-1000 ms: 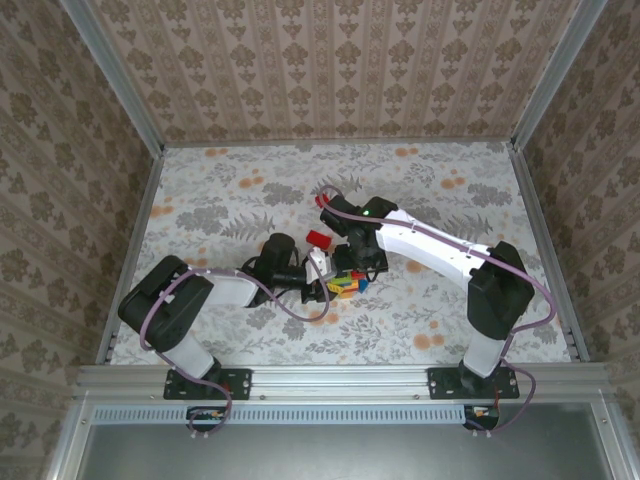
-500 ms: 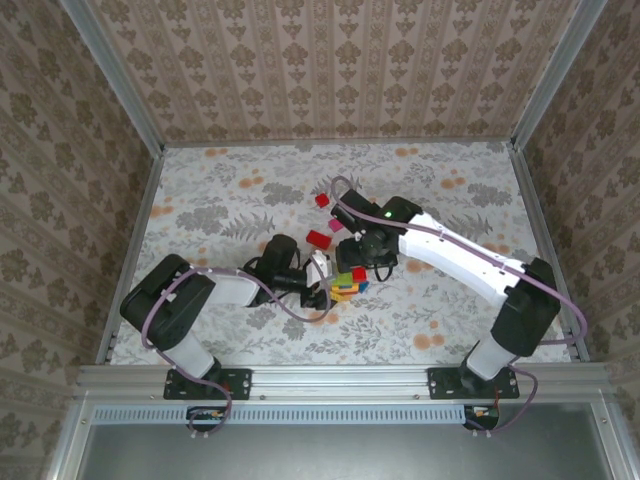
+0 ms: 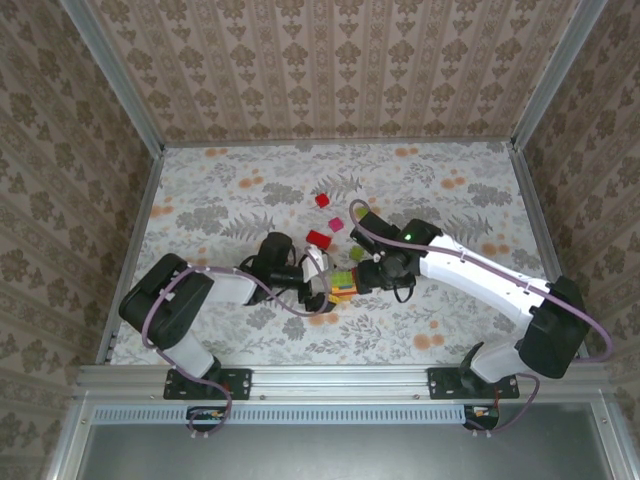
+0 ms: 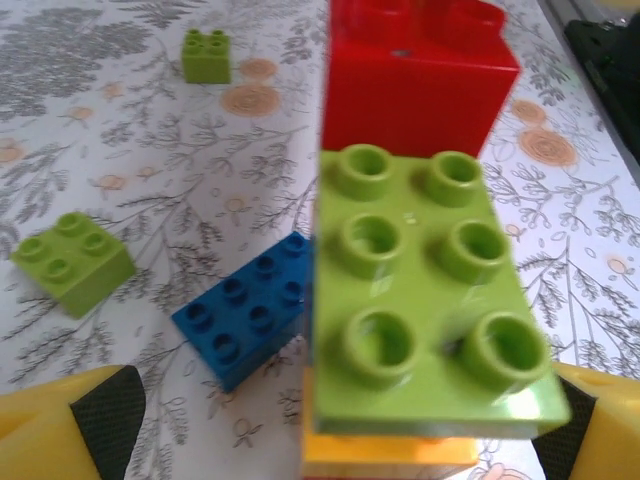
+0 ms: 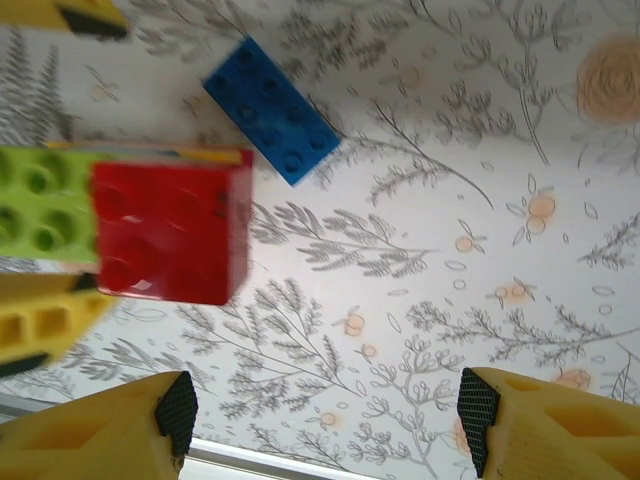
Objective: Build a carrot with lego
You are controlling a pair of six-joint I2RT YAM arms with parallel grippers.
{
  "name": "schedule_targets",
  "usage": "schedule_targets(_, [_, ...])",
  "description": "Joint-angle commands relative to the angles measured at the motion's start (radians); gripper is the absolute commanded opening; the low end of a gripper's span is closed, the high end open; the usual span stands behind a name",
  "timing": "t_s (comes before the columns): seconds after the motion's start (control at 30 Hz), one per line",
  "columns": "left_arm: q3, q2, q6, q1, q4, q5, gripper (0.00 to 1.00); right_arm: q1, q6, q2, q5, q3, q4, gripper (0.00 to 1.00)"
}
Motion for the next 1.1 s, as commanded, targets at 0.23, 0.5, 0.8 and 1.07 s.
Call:
schedule_targets(0.23, [-0.017, -0.027, -0.047, 0.045, 0.078, 0.093, 1.00, -0.012, 0.014, 0.000, -0.008, -0.046, 0.055, 0.74])
schedule_targets(0.5, [-0.010, -0.019, -0.036, 0.036, 0.054, 0.173, 1.00, -0.069, 0.005, 0.036, 0.002, -0.037, 0.076, 0.73])
schedule_targets(0.8, [-0.008, -0.017, -0.023, 0.028, 0.039, 0.187, 1.00, -0.095, -0.012, 0.099, 0.014, -0.008, 0.098, 0.73])
schedule_targets(1.07, [-0.004, -0.012, -0.017, 0.028, 0.032, 0.181, 1.00, -0.131, -0.038, 0.144, 0.056, 0.037, 0.093, 0.72])
